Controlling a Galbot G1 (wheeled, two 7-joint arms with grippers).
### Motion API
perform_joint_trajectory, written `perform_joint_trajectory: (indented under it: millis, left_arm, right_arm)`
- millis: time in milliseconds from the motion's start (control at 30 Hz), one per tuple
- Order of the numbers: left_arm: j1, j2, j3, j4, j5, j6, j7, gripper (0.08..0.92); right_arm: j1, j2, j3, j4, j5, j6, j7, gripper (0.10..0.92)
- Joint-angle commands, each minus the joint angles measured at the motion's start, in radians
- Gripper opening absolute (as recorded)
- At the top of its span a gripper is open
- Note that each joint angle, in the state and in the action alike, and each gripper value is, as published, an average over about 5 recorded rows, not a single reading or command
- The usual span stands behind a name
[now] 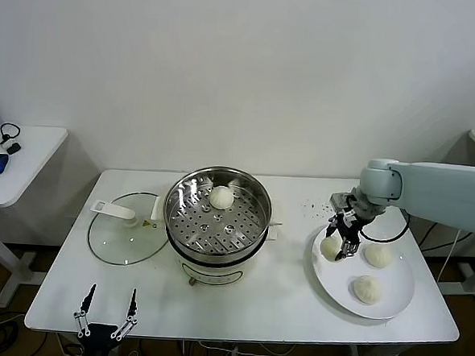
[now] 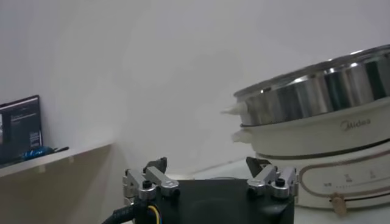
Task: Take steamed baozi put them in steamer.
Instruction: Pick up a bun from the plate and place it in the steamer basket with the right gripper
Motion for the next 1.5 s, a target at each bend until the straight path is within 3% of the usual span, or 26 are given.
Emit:
perform_joint_trajectory:
  millis: [33, 333, 600, 1000, 1500]
  left_arm:
    - [0.003, 0.001, 0.001, -0.011, 0.002, 0.005, 0.000, 0.823]
    - [0.008, 0.002, 0.003, -0.017, 0.005, 0.004, 0.000, 0.823]
    - [0.008, 0.008, 0.003, -0.025, 0.005, 0.007, 0.001, 0.823]
    - [0.005, 0.011, 0.004, -0.029, 0.001, 0.014, 0.004, 0.823]
    - [0.010, 0.009, 0.001, -0.029, 0.001, 0.012, 0.004, 0.823]
  right_arm:
    - [0.279, 0.099, -0.116, 0.096, 0.200, -0.003, -0.018, 0.673]
    - [0.391, 0.245, -0.100, 0.091, 0.409, -0.028, -0.038, 0.663]
    - [0.354, 0.397, -0.028, 0.017, 0.502, -0.056, -0.027, 0.662]
    - [0.186, 0.606, 0.089, -0.180, 0.527, -0.081, 0.000, 0.662]
    - [0.023, 0.745, 0.138, -0.347, 0.471, -0.085, 0.009, 0.662]
